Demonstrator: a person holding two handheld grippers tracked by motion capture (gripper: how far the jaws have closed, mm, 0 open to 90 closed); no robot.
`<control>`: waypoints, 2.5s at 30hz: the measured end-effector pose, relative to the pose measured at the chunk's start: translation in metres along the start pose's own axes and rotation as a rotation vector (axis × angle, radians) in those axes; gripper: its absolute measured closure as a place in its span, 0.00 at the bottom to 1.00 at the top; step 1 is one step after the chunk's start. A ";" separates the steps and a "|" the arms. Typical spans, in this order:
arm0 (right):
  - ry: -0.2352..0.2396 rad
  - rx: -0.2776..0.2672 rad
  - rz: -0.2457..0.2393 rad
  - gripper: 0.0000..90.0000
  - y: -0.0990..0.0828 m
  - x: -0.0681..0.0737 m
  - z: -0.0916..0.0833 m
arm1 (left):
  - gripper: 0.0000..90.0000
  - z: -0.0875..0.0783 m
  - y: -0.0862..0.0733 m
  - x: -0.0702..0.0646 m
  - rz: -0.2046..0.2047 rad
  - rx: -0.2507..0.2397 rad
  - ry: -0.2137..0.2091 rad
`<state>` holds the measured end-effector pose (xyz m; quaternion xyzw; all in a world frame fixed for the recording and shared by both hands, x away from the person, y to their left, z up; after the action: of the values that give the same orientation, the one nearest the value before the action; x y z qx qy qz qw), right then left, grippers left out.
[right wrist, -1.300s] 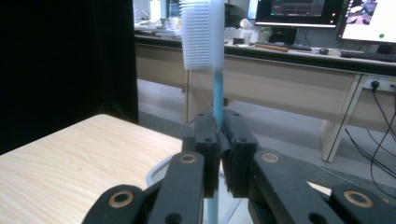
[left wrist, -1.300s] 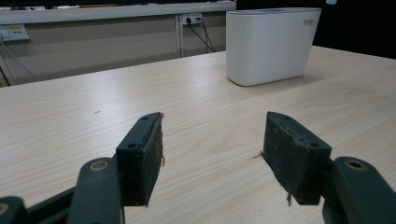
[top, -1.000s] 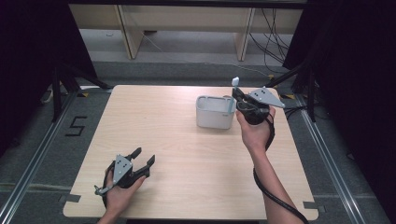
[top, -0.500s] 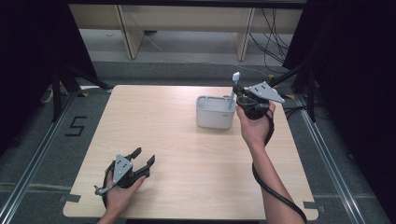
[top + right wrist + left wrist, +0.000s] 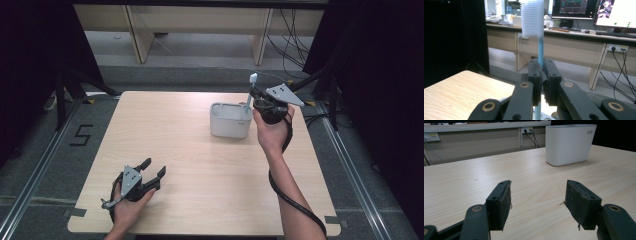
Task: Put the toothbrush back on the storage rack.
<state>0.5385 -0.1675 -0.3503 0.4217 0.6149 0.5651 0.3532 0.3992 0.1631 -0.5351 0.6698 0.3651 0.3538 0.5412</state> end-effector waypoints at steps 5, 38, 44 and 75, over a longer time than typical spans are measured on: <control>-0.009 0.003 -0.004 0.95 -0.003 -0.003 0.004 | 0.41 0.000 0.000 0.000 -0.001 0.000 0.000; -0.039 0.058 0.029 0.95 -0.037 -0.015 0.022 | 0.41 0.000 0.000 0.000 -0.003 0.000 0.000; -0.047 0.074 0.030 0.95 -0.044 -0.017 0.024 | 0.41 0.000 0.000 0.000 -0.002 0.000 0.000; -0.054 0.154 0.047 0.95 -0.082 -0.021 0.035 | 0.41 0.000 0.000 0.000 -0.005 0.002 -0.001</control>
<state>0.5689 -0.1731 -0.4361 0.4769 0.6367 0.5127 0.3229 0.3991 0.1632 -0.5352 0.6695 0.3669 0.3519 0.5416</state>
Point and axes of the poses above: each handheld gripper's, and its own axes: z roughly forward along the jaws, y roughly out of its top, x roughly to its left, the point moved 7 cm from there along z, roughly forward along the jaws, and after that the axes turned 4 degrees about z, right-handed, at the moved point
